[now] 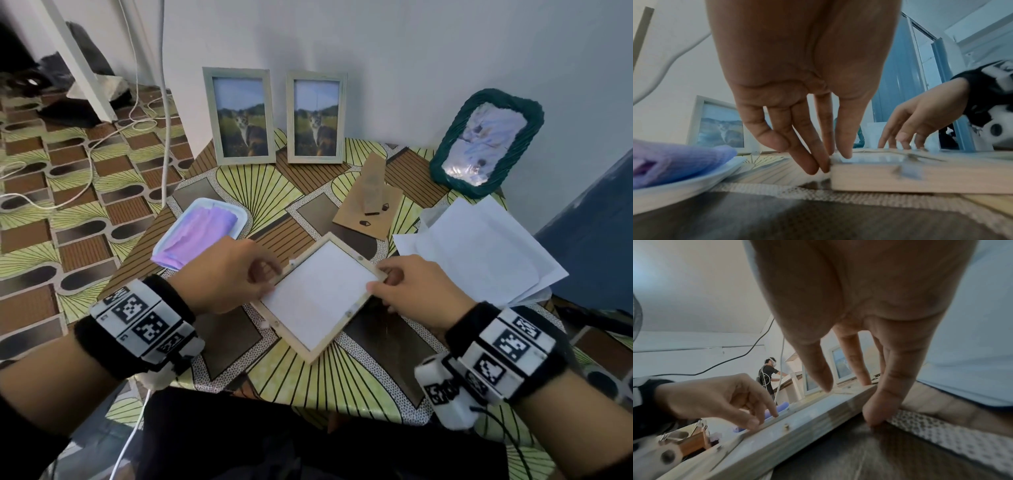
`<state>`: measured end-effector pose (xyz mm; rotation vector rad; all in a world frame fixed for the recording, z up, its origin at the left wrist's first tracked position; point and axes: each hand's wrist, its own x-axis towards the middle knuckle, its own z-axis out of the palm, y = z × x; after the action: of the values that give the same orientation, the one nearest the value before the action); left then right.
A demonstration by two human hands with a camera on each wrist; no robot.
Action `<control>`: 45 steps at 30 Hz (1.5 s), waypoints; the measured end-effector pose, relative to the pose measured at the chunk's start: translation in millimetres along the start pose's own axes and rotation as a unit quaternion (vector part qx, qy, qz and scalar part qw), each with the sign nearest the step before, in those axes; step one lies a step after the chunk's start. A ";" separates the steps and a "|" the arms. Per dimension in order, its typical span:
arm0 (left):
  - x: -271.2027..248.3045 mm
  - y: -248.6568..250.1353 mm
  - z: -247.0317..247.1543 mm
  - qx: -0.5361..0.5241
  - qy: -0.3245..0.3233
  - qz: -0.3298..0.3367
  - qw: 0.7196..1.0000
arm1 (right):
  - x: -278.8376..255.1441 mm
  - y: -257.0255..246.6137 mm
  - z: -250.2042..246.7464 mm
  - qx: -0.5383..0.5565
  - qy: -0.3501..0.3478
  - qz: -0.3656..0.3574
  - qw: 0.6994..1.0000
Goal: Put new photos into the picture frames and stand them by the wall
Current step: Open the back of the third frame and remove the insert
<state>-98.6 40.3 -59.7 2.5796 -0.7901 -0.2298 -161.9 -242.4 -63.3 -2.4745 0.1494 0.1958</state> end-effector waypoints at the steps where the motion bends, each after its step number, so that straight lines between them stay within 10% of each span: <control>1: -0.8 0.7 1.4 -0.015 -0.003 -0.009 1.000 | 5.0 -2.0 -0.5 -0.006 0.006 0.001 1.000; 19: 19.0 29.6 0.1 0.022 0.033 0.040 0.998 | 2.7 -1.4 5.3 -0.154 -0.040 -0.060 0.985; 27: 69.8 35.4 -0.7 0.166 -0.111 -0.003 0.980 | 21.4 -6.5 0.0 -0.176 -0.025 -0.034 0.984; 45: 76.1 38.1 11.5 0.205 -0.101 -0.013 0.974 | 48.4 -13.5 -5.2 -0.212 -0.086 -0.013 0.973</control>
<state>-57.9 -35.2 -55.3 2.9895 -0.9618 -0.3772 -111.7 -237.9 -59.8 -2.8637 -0.0005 0.4733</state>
